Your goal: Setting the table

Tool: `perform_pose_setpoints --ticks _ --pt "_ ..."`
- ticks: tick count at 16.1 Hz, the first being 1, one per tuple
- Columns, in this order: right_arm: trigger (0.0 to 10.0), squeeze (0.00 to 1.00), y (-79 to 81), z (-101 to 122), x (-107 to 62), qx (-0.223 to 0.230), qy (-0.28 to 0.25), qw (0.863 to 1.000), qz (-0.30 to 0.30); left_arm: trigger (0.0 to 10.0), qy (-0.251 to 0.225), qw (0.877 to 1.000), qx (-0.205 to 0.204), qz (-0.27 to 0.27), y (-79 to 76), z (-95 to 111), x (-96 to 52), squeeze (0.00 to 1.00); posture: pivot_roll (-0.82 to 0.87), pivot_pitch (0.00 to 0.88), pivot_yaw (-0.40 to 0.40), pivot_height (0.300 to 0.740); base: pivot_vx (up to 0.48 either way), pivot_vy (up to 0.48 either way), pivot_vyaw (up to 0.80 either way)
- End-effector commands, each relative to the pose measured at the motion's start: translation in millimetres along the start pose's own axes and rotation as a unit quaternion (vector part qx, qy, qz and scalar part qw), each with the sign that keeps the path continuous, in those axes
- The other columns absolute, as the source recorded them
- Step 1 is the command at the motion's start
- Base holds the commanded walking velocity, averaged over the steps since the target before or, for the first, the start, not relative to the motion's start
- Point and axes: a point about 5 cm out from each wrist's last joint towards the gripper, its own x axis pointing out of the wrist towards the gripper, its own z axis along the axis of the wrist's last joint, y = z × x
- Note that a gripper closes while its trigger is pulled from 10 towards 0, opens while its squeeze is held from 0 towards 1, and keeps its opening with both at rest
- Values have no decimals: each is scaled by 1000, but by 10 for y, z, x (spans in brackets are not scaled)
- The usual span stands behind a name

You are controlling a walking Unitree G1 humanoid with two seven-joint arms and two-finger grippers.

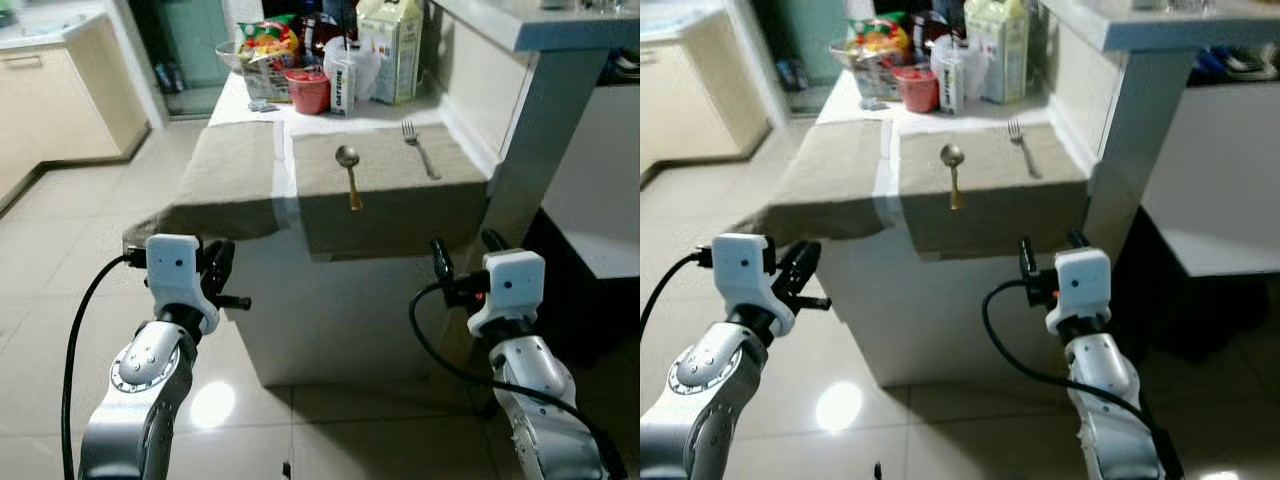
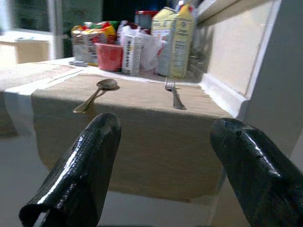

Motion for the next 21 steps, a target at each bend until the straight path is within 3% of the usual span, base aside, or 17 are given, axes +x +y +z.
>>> perform_pose_setpoints --ticks 1,5,6,21 --pt "10000 0 7 -39 21 0 12 1000 -1 10000 5 1000 0 6 -22 -23 32 0 -175 0 107 740 0 0 0" --pt "10000 0 85 -35 73 6 11 1000 17 10000 3 1000 -8 16 -22 -21 32 0 -170 0 108 740 0 0 0" --pt "10000 0 98 -41 86 9 15 1000 18 10000 3 1000 -15 15 -33 -25 38 1000 -170 0 109 740 0 0 0" --pt "10000 0 162 -15 144 10 10 999 31 10000 -1 1000 -4 -7 -161 -12 185 1000 -183 7 106 740 0 0 0"
